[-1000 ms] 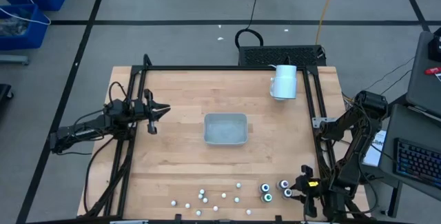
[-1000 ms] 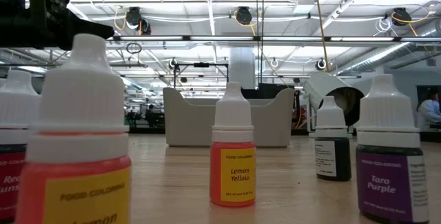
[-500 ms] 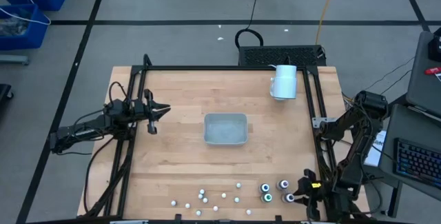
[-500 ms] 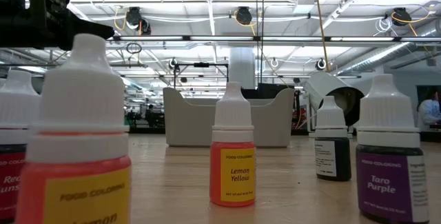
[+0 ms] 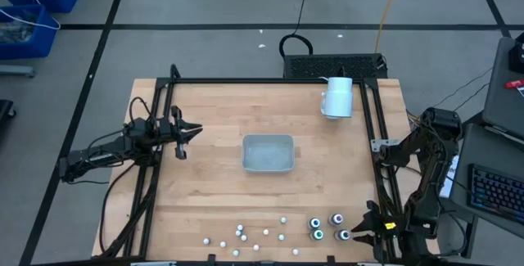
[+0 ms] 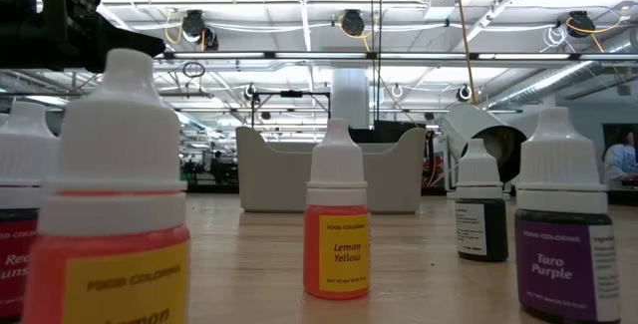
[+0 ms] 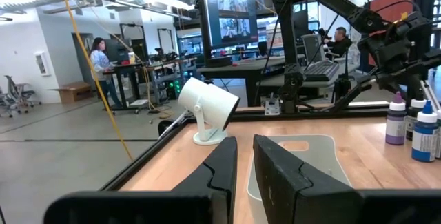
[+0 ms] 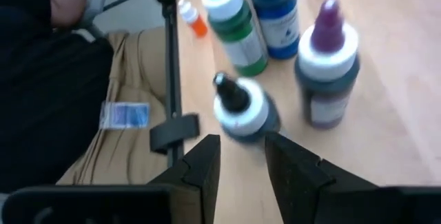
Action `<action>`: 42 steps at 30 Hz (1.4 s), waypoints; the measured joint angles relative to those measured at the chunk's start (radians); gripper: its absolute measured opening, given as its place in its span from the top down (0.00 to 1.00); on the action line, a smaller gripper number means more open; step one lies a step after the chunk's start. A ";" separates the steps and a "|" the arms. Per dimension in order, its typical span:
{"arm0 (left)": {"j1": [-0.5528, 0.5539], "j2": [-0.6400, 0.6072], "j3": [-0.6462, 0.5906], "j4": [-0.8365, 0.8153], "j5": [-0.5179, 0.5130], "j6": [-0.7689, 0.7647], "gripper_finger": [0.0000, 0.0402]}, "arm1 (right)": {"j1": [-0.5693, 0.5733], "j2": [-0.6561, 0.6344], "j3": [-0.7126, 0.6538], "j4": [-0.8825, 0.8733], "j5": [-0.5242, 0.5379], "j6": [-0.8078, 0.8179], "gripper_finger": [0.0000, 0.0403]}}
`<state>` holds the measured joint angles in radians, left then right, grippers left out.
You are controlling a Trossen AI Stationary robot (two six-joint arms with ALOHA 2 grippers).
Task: Pick & Place food coloring
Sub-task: Put the large black food coloring bottle into the white bin
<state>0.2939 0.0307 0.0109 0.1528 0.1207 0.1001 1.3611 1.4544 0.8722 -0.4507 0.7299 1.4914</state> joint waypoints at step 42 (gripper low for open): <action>0.000 0.000 0.000 -0.002 0.000 0.000 0.86 | -0.108 0.005 0.001 0.021 -0.054 -0.062 0.39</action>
<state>0.2939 0.0305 0.0109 0.1505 0.1204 0.1005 1.2528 1.4593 0.8730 -0.4295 0.6754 1.4292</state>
